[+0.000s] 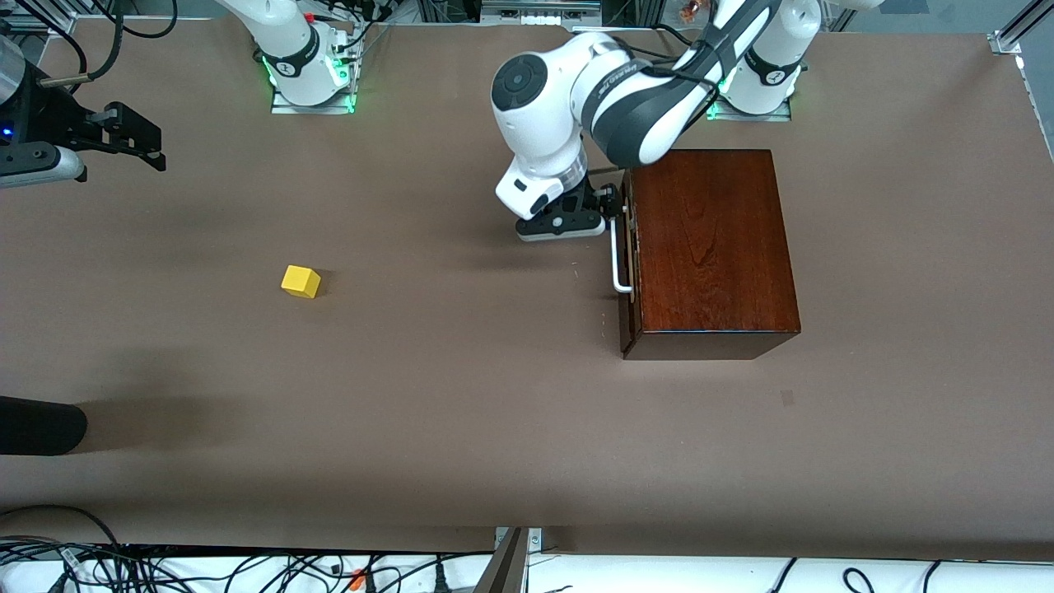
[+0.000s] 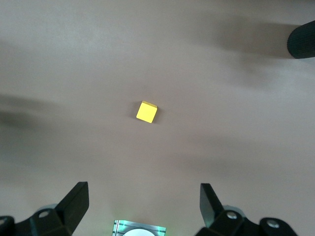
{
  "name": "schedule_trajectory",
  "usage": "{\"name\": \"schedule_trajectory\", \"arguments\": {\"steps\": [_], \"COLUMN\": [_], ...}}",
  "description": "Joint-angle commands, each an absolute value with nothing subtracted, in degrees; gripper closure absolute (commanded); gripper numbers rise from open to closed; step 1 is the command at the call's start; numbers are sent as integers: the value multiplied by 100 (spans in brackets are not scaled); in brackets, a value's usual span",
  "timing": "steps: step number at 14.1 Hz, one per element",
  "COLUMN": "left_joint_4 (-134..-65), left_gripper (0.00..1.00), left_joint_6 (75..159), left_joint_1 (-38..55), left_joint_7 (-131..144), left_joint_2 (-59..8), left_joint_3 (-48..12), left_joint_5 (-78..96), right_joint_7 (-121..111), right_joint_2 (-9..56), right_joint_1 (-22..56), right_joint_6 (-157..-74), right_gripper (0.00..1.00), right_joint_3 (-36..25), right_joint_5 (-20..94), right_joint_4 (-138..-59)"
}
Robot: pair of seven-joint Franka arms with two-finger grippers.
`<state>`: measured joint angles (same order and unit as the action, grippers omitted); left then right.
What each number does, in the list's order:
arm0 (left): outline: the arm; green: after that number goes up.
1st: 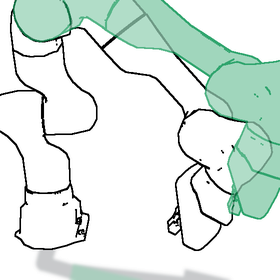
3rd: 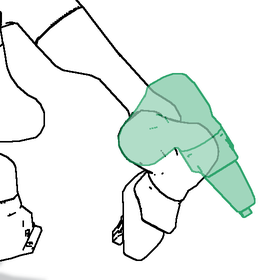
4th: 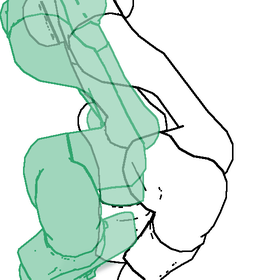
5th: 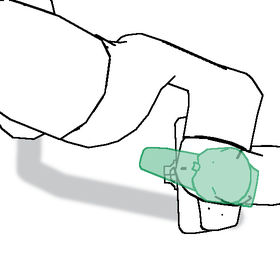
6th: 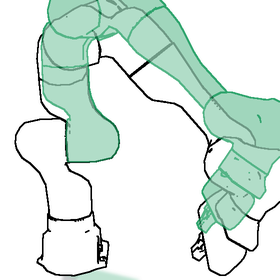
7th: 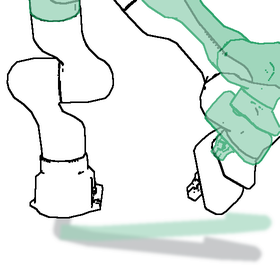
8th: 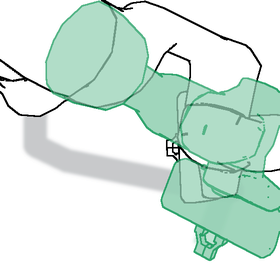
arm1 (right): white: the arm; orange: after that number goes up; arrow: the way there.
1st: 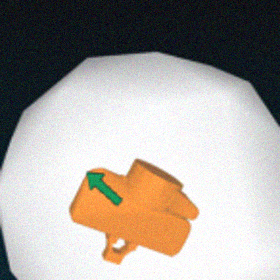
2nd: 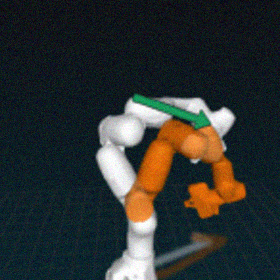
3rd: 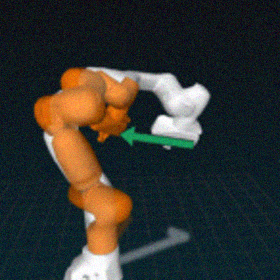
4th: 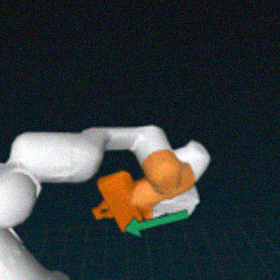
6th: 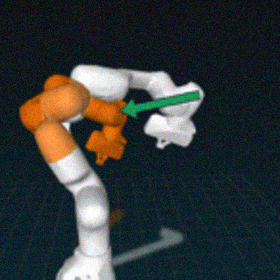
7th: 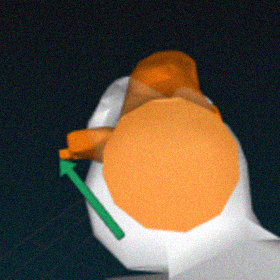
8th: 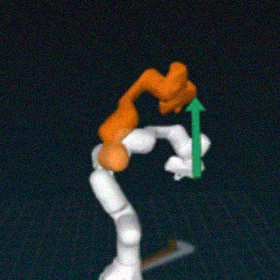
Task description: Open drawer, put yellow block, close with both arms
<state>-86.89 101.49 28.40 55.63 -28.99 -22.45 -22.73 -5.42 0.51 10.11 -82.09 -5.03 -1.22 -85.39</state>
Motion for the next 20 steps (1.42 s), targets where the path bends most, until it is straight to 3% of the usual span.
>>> {"name": "schedule_trajectory", "arguments": {"steps": [1,8,20], "left_joint_4": [-8938,-9509,-9571], "left_gripper": [0,0,0], "left_joint_6": [10344,10810,11056], "left_joint_1": [2795,2620,2540], "left_joint_7": [5450,5194,5212], "left_joint_2": [-2874,-2865,-3085], "left_joint_3": [-2241,-2215,-2188], "left_joint_5": [-2574,-2847,-2962], "right_joint_7": [-606,-606,-615], "right_joint_2": [114,114,123], "right_joint_1": [993,993,993], "right_joint_6": [-8077,-8068,-8068], "right_gripper": [0,0,0], "right_joint_3": [-519,-519,-519], "right_joint_5": [-35,-35,-35], "right_joint_4": [-8376,-8376,-8385]}}
